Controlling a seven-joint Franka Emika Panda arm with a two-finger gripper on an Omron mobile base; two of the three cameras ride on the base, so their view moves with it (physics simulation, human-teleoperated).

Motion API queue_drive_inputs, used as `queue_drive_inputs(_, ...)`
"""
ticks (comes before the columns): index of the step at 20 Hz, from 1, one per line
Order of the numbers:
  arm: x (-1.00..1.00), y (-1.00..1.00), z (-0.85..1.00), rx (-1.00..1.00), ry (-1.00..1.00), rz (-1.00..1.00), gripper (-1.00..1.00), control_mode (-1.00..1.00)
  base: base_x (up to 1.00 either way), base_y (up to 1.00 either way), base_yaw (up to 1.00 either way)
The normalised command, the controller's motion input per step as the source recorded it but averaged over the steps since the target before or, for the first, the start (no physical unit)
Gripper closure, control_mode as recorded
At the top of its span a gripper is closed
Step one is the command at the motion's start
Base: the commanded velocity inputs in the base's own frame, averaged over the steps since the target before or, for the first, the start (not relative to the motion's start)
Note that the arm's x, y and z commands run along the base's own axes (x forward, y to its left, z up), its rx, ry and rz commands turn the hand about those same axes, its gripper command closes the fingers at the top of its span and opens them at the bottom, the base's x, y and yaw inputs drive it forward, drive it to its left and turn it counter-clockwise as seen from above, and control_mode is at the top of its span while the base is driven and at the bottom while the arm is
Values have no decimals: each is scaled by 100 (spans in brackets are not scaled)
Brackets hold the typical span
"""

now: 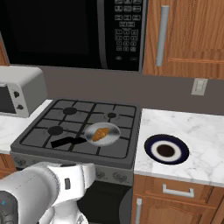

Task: Pick the croissant and place it on the pan. Then turn on the stove to warm the croissant.

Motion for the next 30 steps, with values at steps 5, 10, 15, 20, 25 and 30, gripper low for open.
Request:
queue_drive_inputs(5, 2, 12, -94, -11, -2, 0, -100, -100, 0, 0, 0)
queue_drive_inputs(10, -12, 25, -99, -8, -13, 0, -100, -100, 0, 0, 0)
queue_drive_inputs(15, -24, 31, -95, -1, -26, 0, -100, -100, 0, 0, 0)
queue_drive_inputs(20, -9, 47, -81, 1, -35, 0, -100, -100, 0, 0, 0)
queue_drive_inputs(25, 0, 61, -75, 0, -34, 0, -100, -100, 0, 0, 0)
queue_drive_inputs(30, 0, 56, -74, 0, -31, 0, -100, -100, 0, 0, 0)
